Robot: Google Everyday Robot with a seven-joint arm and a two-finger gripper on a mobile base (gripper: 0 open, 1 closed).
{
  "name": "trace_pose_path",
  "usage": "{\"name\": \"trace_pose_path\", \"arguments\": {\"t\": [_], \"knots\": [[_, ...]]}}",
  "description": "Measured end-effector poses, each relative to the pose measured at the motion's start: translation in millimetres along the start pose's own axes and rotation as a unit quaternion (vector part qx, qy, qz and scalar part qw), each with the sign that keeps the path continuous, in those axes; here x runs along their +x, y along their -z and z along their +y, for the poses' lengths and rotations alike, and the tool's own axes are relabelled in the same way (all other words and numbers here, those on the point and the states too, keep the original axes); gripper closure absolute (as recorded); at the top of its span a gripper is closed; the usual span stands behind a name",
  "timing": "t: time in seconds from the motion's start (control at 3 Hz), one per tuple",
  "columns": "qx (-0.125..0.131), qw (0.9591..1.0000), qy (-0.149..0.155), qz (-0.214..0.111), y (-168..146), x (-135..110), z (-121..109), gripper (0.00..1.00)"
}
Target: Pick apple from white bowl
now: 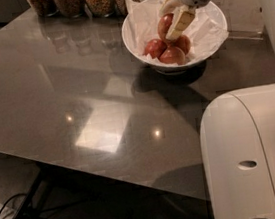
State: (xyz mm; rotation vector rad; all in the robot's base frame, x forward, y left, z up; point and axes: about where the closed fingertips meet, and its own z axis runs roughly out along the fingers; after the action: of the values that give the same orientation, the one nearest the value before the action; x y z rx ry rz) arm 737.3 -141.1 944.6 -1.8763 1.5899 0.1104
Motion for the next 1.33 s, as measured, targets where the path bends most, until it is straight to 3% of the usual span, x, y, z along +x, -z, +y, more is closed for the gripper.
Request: {"name": "trace_pose_path", "arguments": {"t": [0.67,1.33], "knots": [[0.030,0.9988,-0.010,-0.037,31.2,-44.7,-13.0,1.00],[0.043,0.9975,-0.014,-0.054,44.4,-64.1,-18.8,1.00]]}}
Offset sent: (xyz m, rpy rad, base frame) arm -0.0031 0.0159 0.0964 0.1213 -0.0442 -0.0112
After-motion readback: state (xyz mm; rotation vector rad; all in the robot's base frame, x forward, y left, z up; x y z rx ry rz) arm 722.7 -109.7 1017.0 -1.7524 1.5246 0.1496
